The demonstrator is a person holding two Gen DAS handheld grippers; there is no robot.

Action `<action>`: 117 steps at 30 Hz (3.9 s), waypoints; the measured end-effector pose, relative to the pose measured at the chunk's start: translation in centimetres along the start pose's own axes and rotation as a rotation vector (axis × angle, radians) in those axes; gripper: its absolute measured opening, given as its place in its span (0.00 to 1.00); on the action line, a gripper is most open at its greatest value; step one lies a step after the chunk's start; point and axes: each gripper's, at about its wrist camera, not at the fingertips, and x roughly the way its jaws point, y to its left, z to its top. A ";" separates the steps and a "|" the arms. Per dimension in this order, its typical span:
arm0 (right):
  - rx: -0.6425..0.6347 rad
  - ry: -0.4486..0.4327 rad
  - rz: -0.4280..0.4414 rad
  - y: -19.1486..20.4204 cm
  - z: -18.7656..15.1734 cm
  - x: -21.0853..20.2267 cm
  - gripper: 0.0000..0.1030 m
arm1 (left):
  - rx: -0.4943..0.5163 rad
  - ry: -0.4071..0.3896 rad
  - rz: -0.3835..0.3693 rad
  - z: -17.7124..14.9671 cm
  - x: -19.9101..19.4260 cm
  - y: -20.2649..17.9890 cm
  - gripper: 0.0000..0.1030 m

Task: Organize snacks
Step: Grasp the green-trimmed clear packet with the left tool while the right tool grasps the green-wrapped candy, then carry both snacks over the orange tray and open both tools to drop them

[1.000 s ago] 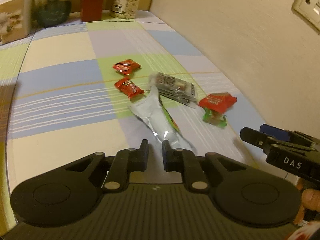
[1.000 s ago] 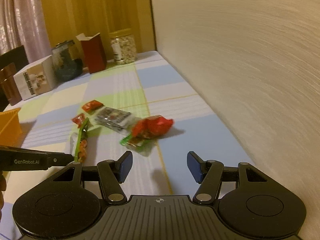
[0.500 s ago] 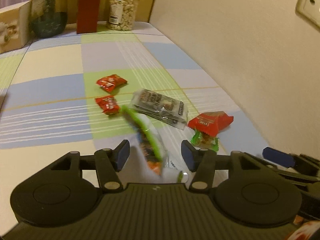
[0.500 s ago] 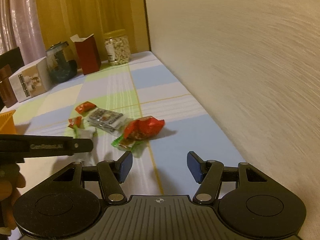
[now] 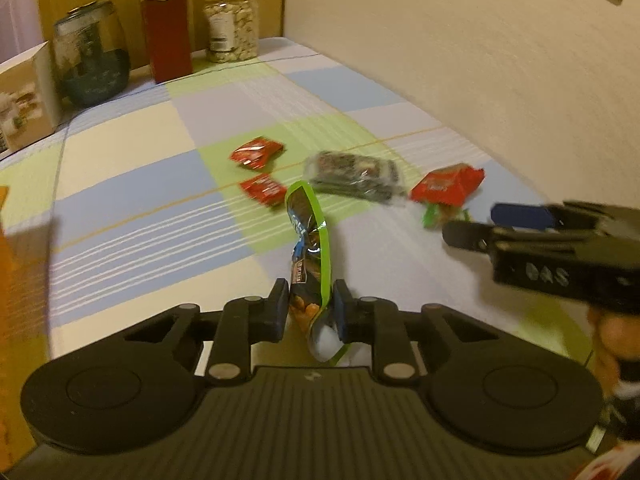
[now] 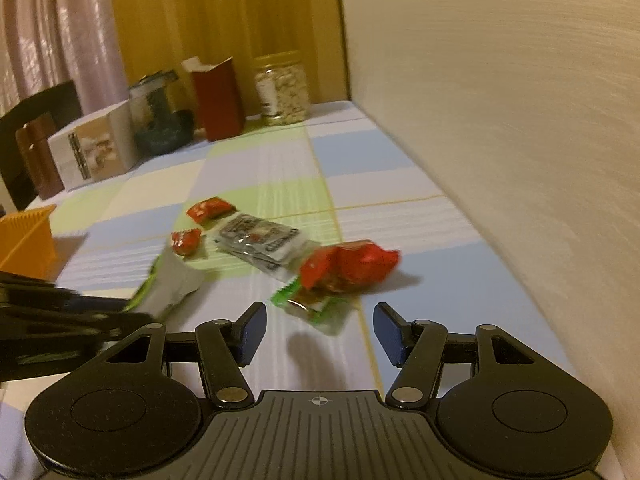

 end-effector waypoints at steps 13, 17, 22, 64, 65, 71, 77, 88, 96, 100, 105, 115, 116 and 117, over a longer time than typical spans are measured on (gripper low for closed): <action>-0.089 0.012 -0.088 2.1 0.1 2.9 0.38 | -0.029 -0.026 0.020 -1.2 -0.9 1.5 0.26; -0.081 0.008 -0.090 1.9 -0.5 2.2 0.33 | -0.014 -0.040 0.036 -1.2 -0.9 1.3 0.31; -0.060 0.011 -0.085 2.0 -1.0 1.0 0.33 | -0.003 -0.055 0.069 -1.4 -0.7 1.2 0.32; -0.035 -0.079 0.056 11.7 0.8 -14.3 0.32 | -0.158 -0.128 0.092 -4.9 -18.1 4.6 0.21; -0.037 -0.078 0.063 12.3 0.8 -14.6 0.32 | -0.161 -0.131 0.096 -5.1 -18.7 4.8 0.21; -0.058 -0.075 0.106 15.5 0.8 -16.1 0.32 | -0.190 -0.155 0.122 -6.0 -21.8 6.1 0.21; -0.082 -0.072 0.141 18.2 0.7 -16.6 0.33 | -0.203 -0.175 0.144 -6.6 -23.9 7.3 0.21; -0.130 -0.061 0.179 22.6 0.8 -16.5 0.33 | -0.233 -0.189 0.175 -7.8 -26.2 10.4 0.21; -0.158 -0.049 0.215 25.6 0.9 -15.3 0.33 | -0.236 -0.193 0.204 -8.0 -27.2 12.9 0.21; -0.170 -0.034 0.237 27.2 0.8 -14.1 0.33 | -0.237 -0.186 0.225 -8.3 -27.4 14.6 0.21; -0.179 -0.014 0.267 29.0 0.8 -12.4 0.33 | -0.240 -0.180 0.251 -8.5 -27.4 16.9 0.21; -0.191 0.017 0.306 32.0 1.5 -9.0 0.33 | -0.246 -0.174 0.277 -8.2 -26.5 21.0 0.21; -0.190 0.019 0.312 32.2 1.6 -8.7 0.33 | -0.248 -0.173 0.281 -8.2 -26.3 21.4 0.21; -0.190 0.021 0.319 32.5 1.7 -8.4 0.33 | -0.249 -0.170 0.284 -8.2 -26.2 21.8 0.21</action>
